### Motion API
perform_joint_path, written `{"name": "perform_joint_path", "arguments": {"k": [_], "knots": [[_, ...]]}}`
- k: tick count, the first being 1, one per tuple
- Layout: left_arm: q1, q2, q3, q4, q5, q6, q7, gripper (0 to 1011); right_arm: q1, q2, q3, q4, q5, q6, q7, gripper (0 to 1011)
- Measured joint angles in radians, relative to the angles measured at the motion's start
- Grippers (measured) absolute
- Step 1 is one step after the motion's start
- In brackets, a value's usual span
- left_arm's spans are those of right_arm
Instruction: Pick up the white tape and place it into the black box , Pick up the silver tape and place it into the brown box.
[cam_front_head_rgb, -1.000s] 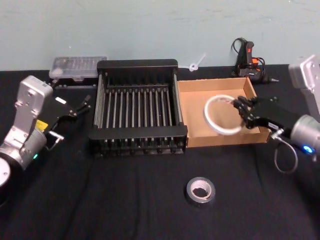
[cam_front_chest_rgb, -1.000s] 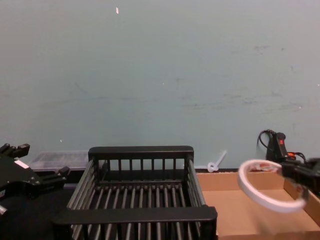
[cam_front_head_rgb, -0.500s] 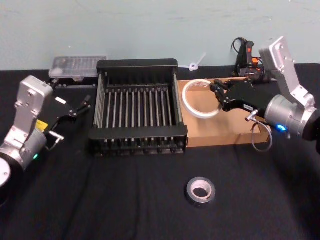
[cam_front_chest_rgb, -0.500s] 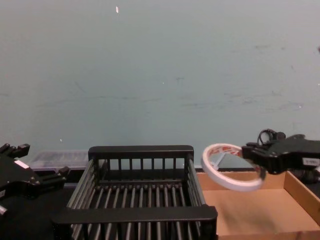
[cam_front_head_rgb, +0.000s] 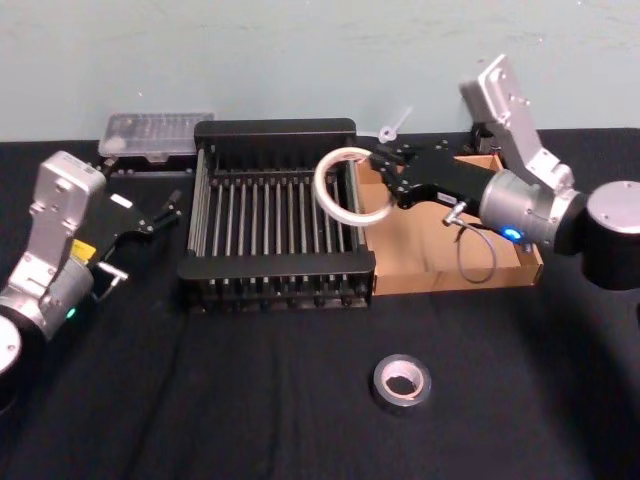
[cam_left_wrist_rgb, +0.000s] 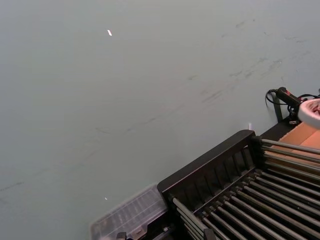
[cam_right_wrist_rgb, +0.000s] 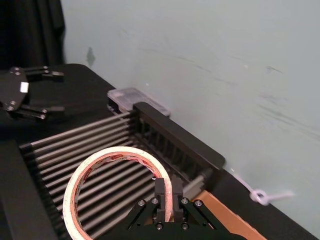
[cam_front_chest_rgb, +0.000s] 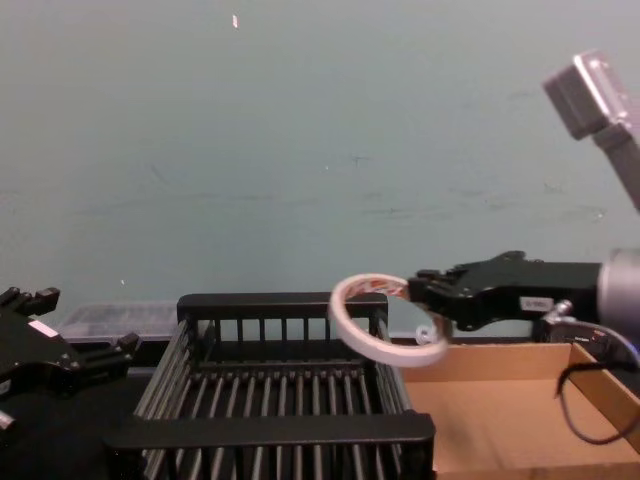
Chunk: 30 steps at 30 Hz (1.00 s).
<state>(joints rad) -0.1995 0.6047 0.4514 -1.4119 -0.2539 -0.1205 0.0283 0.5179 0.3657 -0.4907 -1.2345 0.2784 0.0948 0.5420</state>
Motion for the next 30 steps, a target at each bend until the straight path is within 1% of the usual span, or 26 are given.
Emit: {"name": "perform_joint_path", "arguments": {"k": [8,11,12,14,17,19,30], "knots": [[0.0,0.0,0.0,0.0,0.0,0.0,0.0,1001,0.046,-0.047,-0.037,0.061,-0.01,-0.02,0.021,87],[0.0,0.0,0.0,0.0,0.0,0.0,0.0,1001,0.069,-0.07,-0.052,0.097,-0.016,-0.03,0.027,87],[0.0,0.0,0.0,0.0,0.0,0.0,0.0,1001,0.069,-0.07,-0.052,0.097,-0.016,-0.03,0.027,87],[0.0,0.0,0.0,0.0,0.0,0.0,0.0,1001,0.09,-0.091,-0.064,0.135,-0.024,-0.037,0.03,87],[0.0,0.0,0.0,0.0,0.0,0.0,0.0,1002,0.11,-0.109,-0.075,0.171,-0.033,-0.042,0.031,87],[0.0,0.0,0.0,0.0,0.0,0.0,0.0,1001,0.115,-0.113,-0.078,0.178,-0.037,-0.044,0.032,87],[0.0,0.0,0.0,0.0,0.0,0.0,0.0,1001,0.109,-0.107,-0.074,0.167,-0.034,-0.043,0.032,87]]}}
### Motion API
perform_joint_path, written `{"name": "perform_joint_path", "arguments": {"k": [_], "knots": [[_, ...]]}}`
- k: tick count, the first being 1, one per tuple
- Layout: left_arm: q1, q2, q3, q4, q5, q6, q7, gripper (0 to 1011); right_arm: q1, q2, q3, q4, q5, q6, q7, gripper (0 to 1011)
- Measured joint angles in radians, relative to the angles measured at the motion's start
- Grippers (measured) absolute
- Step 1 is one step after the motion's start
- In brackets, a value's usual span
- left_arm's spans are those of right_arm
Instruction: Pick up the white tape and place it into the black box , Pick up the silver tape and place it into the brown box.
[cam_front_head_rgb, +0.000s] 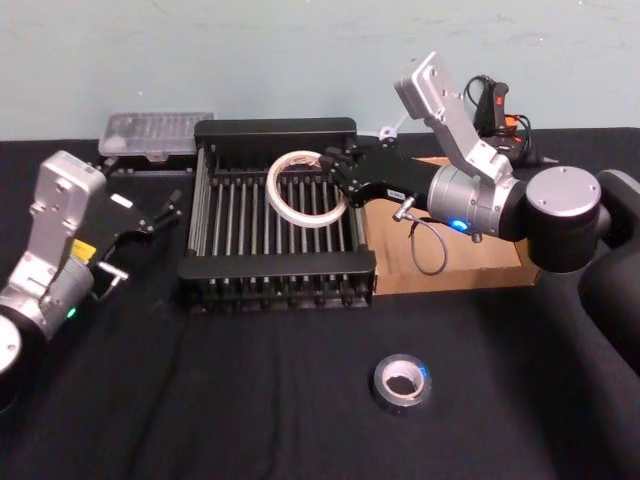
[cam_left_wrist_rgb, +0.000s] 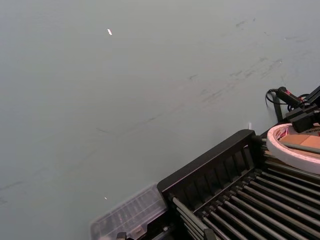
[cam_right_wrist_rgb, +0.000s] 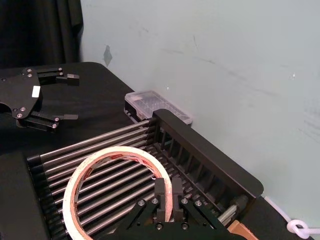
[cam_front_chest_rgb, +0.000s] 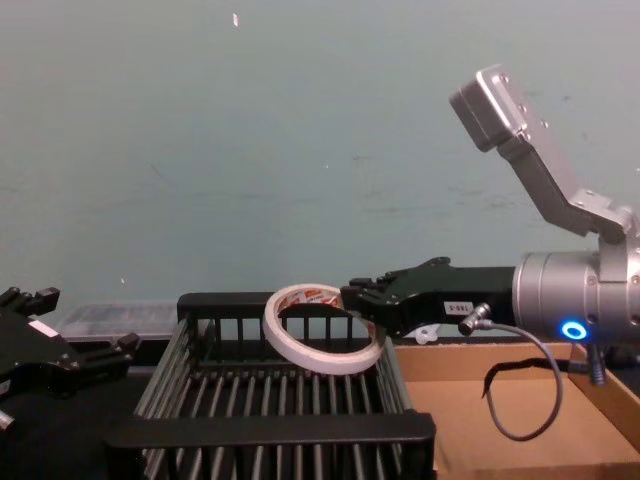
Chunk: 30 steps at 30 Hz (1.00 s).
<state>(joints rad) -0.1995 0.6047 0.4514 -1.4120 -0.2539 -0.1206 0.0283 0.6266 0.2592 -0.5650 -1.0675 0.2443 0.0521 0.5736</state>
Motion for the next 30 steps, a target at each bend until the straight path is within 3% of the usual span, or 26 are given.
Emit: {"name": "perform_joint_path", "arguments": {"k": [9,30], "knots": [[0.0,0.0,0.0,0.0,0.0,0.0,0.0,1001,-0.003,0.002,0.002,-0.005,0.002,0.002,-0.001,106],[0.0,0.0,0.0,0.0,0.0,0.0,0.0,1001,-0.005,0.004,0.004,-0.008,0.005,0.004,-0.002,760]]}}
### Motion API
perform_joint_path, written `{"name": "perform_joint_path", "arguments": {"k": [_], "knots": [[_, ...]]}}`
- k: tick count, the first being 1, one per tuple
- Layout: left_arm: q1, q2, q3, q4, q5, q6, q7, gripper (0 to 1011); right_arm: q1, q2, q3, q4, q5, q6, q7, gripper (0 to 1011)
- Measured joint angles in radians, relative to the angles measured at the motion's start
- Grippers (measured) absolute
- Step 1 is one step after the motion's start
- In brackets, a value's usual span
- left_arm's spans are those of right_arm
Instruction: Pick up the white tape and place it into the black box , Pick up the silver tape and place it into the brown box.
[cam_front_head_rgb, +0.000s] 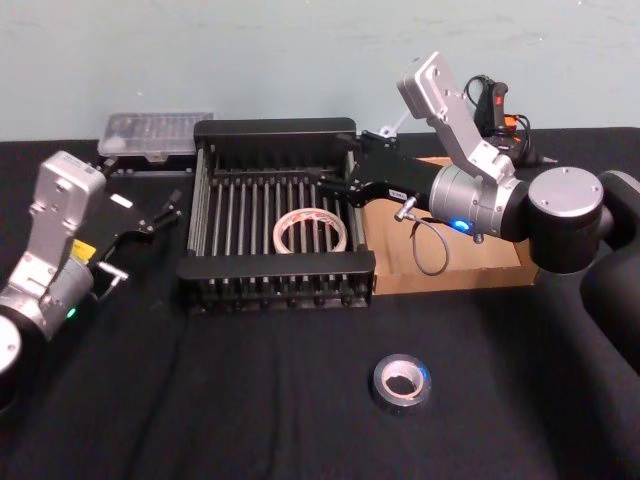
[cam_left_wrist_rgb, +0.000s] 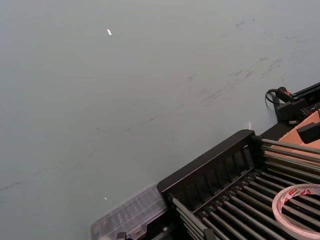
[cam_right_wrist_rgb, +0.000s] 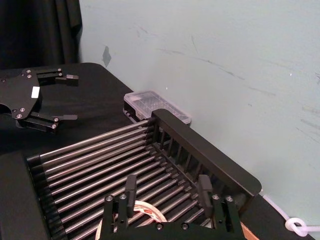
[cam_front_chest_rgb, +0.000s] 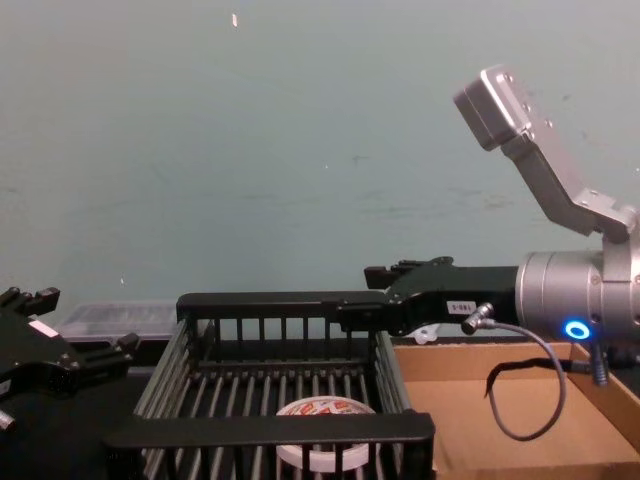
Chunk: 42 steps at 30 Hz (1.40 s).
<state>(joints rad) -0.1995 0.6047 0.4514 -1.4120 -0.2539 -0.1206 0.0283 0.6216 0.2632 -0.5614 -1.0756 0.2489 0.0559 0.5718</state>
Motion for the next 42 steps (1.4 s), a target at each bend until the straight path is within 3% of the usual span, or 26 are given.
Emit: {"name": "perform_joint_path", "arguments": {"k": [9,15,22,31,37,42], "knots": [[0.0,0.0,0.0,0.0,0.0,0.0,0.0,1001,0.0,0.0,0.0,0.0,0.0,0.0,0.0,997],[0.0,0.0,0.0,0.0,0.0,0.0,0.0,1001,-0.016,0.009,0.009,-0.027,-0.001,0.001,-0.016,1002],[0.0,0.0,0.0,0.0,0.0,0.0,0.0,1001,-0.064,0.038,0.038,-0.113,0.003,0.022,-0.053,1002],[0.0,0.0,0.0,0.0,0.0,0.0,0.0,1001,-0.168,0.128,0.09,-0.294,0.031,0.079,-0.076,1002],[0.0,0.0,0.0,0.0,0.0,0.0,0.0,1001,-0.275,0.216,0.139,-0.449,0.065,0.128,-0.091,1002],[0.0,0.0,0.0,0.0,0.0,0.0,0.0,1001,-0.343,0.26,0.167,-0.532,0.093,0.159,-0.103,1002]]}}
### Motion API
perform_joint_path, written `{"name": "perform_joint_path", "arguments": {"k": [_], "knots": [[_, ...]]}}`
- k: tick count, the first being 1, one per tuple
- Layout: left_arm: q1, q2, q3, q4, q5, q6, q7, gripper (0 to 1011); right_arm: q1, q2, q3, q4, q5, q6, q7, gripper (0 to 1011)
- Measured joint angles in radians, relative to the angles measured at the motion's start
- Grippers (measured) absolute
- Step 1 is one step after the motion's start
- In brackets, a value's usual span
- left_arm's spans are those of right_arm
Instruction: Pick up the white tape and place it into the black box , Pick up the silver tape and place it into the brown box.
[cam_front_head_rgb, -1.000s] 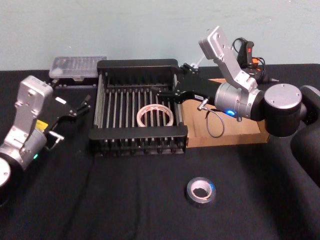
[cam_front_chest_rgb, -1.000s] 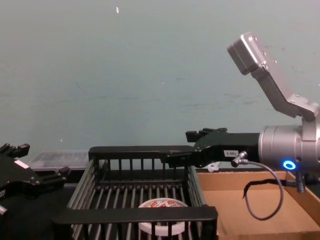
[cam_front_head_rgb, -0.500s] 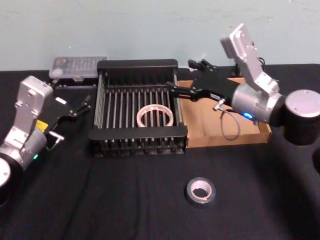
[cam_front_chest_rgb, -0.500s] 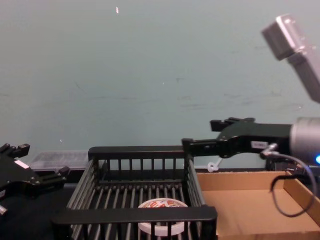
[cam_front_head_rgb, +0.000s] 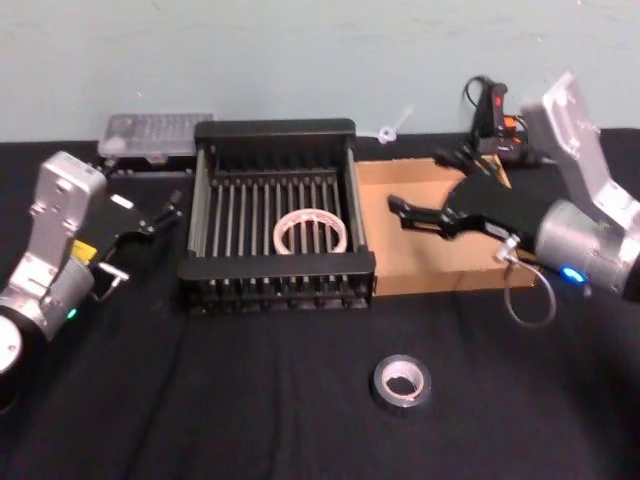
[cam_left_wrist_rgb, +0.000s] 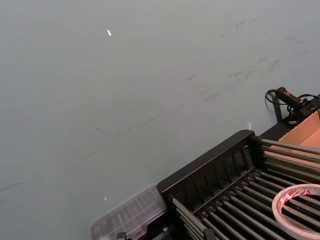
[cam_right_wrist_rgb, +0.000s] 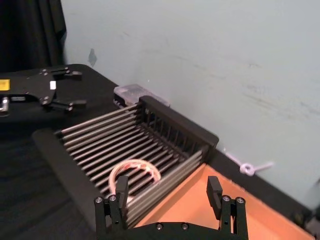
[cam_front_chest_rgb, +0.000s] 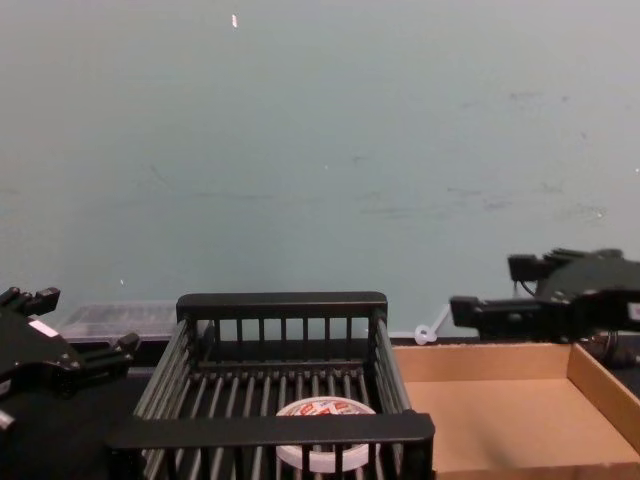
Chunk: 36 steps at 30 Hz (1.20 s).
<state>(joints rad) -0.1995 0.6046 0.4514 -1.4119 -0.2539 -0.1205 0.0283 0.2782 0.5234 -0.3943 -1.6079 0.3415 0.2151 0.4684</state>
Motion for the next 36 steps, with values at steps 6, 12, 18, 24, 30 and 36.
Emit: {"name": "perform_joint_path", "arguments": {"k": [6,12,18,24,30,36], "knots": [[0.0,0.0,0.0,0.0,0.0,0.0,0.0,1002,-0.12,0.055,0.044,-0.122,0.057,0.042,-0.025,1002],[0.0,0.0,0.0,0.0,0.0,0.0,0.0,1002,-0.189,0.09,0.06,-0.183,0.092,0.08,-0.04,1002],[0.0,0.0,0.0,0.0,0.0,0.0,0.0,1001,-0.235,0.128,0.061,-0.222,0.12,0.118,-0.041,1002],[0.0,0.0,0.0,0.0,0.0,0.0,0.0,1001,-0.252,0.161,0.044,-0.232,0.139,0.155,-0.033,1002],[0.0,0.0,0.0,0.0,0.0,0.0,0.0,1001,-0.249,0.187,0.014,-0.228,0.14,0.18,-0.022,1002],[0.0,0.0,0.0,0.0,0.0,0.0,0.0,1001,-0.234,0.202,-0.018,-0.216,0.135,0.208,-0.014,1002]]}}
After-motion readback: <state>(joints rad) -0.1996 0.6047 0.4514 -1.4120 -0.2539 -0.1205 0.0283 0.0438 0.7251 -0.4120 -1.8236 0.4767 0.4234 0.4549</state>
